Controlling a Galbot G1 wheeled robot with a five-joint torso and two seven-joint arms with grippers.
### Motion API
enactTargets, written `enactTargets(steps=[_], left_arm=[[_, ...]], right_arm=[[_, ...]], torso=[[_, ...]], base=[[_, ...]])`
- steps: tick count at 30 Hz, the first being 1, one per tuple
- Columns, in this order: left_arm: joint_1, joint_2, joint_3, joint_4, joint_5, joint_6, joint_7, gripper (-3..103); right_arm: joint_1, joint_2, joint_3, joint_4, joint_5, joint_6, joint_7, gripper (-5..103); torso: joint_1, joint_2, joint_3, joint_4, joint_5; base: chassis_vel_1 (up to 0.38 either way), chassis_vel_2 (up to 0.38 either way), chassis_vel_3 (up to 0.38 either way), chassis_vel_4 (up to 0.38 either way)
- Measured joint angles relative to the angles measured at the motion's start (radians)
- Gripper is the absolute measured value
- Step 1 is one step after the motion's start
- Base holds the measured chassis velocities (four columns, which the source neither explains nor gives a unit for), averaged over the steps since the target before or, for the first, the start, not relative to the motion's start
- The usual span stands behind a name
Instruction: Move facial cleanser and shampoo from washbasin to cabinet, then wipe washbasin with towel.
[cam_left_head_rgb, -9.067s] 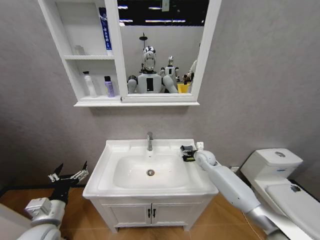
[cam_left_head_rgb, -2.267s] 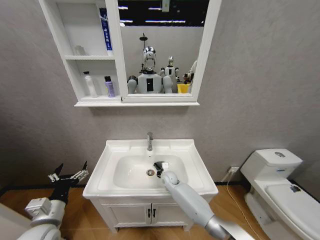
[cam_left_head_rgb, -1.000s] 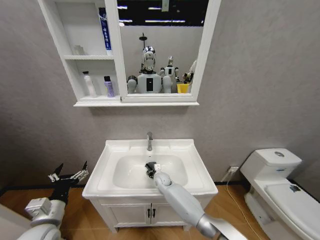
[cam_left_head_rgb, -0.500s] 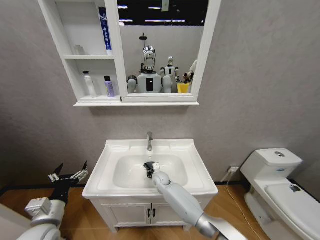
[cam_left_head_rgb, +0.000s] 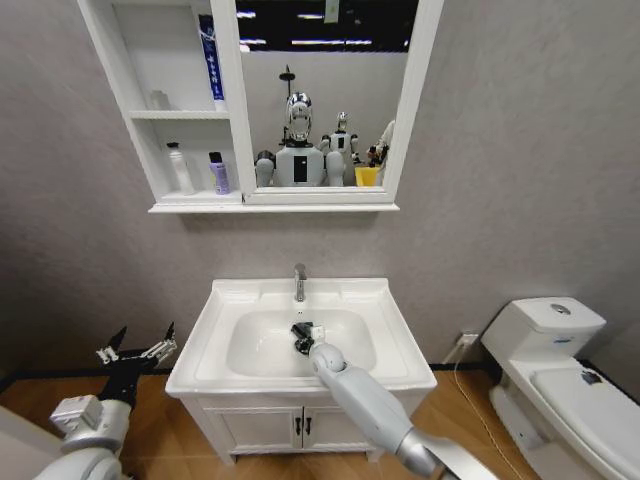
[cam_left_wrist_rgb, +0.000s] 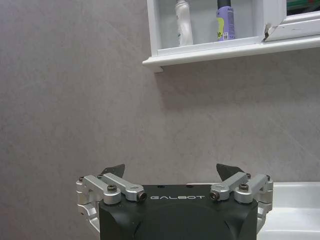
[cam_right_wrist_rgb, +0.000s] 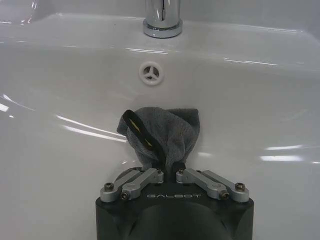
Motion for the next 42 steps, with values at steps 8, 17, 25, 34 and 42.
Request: enactTargets(steps=[8, 17, 25, 34, 42], left_arm=[[0.0, 0.0, 0.0, 0.0, 0.0, 0.0, 0.0, 100], [0.0, 0.0, 0.0, 0.0, 0.0, 0.0, 0.0, 100], [0.0, 0.0, 0.0, 0.0, 0.0, 0.0, 0.0, 100], [0.0, 0.0, 0.0, 0.0, 0.0, 0.0, 0.0, 100], [0.0, 0.0, 0.0, 0.0, 0.0, 0.0, 0.0, 100]], right_arm=[[-0.025, -0.036, 0.008, 0.051, 0.031, -0.013, 0.014, 6], [-0.012, -0.004, 0.006, 0.014, 0.045, -0.015, 0.014, 6], [0.006, 0.059, -0.016, -0.045, 0.033, -0.004, 0.003, 6], [0.018, 0.11, -0.022, -0.082, 0.022, 0.008, -0.004, 6], [-0.005, 0.065, -0.014, -0.034, 0.032, -0.008, 0.031, 6]], torso=[[0.0, 0.0, 0.0, -0.0002, 0.0], [0.0, 0.0, 0.0, 0.0, -0.0002], [0.0, 0.0, 0.0, -0.0001, -0.0003], [0.0, 0.0, 0.0, 0.0, -0.0003], [0.0, 0.0, 0.0, 0.0001, 0.0]], base=[[0.0, 0.0, 0.0, 0.0], [0.0, 0.0, 0.0, 0.0], [0.0, 0.0, 0.0, 0.0], [0.0, 0.0, 0.0, 0.0], [0.0, 0.0, 0.0, 0.0]])
